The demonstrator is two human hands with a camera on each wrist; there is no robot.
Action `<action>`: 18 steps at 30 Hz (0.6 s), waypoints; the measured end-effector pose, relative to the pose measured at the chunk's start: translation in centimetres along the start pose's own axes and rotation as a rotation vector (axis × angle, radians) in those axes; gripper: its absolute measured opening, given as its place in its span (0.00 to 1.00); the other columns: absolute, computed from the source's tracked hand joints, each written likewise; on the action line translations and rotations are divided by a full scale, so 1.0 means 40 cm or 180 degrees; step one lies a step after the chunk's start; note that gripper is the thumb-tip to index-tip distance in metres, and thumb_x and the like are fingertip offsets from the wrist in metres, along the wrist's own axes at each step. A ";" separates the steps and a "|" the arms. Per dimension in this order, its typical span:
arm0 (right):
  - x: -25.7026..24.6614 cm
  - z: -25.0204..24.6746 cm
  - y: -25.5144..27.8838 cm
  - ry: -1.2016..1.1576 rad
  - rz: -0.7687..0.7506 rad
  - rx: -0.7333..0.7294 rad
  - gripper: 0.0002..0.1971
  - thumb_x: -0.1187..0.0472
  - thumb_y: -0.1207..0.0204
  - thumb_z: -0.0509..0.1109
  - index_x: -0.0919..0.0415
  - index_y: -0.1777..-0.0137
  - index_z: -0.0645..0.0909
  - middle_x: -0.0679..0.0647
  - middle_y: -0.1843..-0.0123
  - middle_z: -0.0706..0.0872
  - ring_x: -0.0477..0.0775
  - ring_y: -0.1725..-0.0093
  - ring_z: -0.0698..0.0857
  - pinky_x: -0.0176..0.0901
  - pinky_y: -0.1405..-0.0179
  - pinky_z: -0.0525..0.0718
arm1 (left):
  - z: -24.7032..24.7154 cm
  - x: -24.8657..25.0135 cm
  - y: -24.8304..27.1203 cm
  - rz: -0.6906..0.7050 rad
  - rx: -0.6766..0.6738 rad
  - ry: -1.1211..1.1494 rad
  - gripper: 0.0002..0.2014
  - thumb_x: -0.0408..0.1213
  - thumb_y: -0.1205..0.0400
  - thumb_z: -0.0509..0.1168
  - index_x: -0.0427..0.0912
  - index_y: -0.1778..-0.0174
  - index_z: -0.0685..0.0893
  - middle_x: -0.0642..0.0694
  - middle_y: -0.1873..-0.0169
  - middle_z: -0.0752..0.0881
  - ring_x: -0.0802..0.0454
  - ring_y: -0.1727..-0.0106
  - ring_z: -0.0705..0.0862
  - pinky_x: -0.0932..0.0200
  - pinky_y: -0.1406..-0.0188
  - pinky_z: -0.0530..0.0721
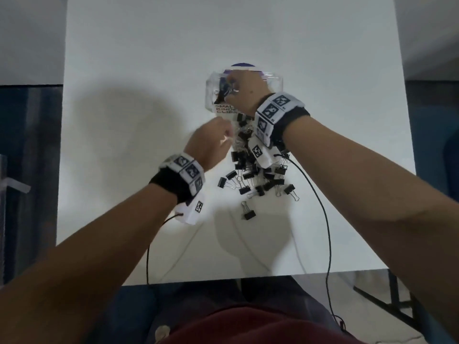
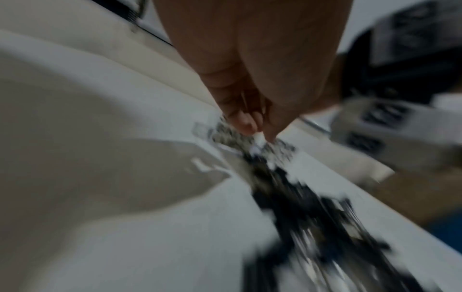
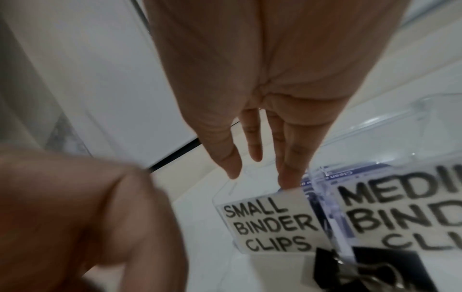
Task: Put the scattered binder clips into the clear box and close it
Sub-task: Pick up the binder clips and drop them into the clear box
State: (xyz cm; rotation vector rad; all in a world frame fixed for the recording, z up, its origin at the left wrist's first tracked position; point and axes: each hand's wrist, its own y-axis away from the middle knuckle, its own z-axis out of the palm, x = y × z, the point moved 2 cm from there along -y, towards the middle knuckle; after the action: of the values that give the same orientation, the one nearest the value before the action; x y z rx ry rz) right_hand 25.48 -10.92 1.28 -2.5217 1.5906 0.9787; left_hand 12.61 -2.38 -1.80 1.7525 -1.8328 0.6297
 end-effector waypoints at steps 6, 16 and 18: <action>0.136 -0.006 0.195 -0.0297 -0.0292 0.0658 0.11 0.65 0.26 0.65 0.60 0.45 0.83 0.57 0.47 0.86 0.55 0.51 0.85 0.47 0.50 0.84 | 0.179 0.055 0.094 0.0781 -0.1228 -0.0936 0.25 0.44 0.17 0.61 0.49 0.23 0.67 0.44 0.20 0.64 0.42 0.18 0.59 0.43 0.19 0.61; 0.369 0.183 0.468 0.0091 -0.0084 0.0308 0.26 0.58 0.27 0.74 0.55 0.28 0.75 0.55 0.18 0.65 0.56 0.17 0.57 0.52 0.22 0.66 | 0.151 -0.041 0.133 0.0023 -0.1229 -0.1573 0.34 0.54 0.17 0.56 0.52 0.19 0.50 0.42 0.16 0.45 0.35 0.16 0.47 0.31 0.21 0.56; 0.381 0.180 0.476 -0.0106 0.0170 0.0421 0.26 0.55 0.27 0.74 0.55 0.29 0.75 0.51 0.18 0.65 0.51 0.17 0.56 0.43 0.25 0.63 | 0.136 -0.038 0.135 -0.0013 -0.1011 -0.1481 0.32 0.53 0.19 0.60 0.47 0.21 0.61 0.39 0.17 0.55 0.34 0.18 0.54 0.31 0.24 0.59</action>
State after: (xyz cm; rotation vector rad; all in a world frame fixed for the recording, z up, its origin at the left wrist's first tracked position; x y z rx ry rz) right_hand 10.80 -30.27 -6.24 -2.3763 1.6622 0.8833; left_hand 6.95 -4.51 -6.79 1.7792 -2.0869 -0.0890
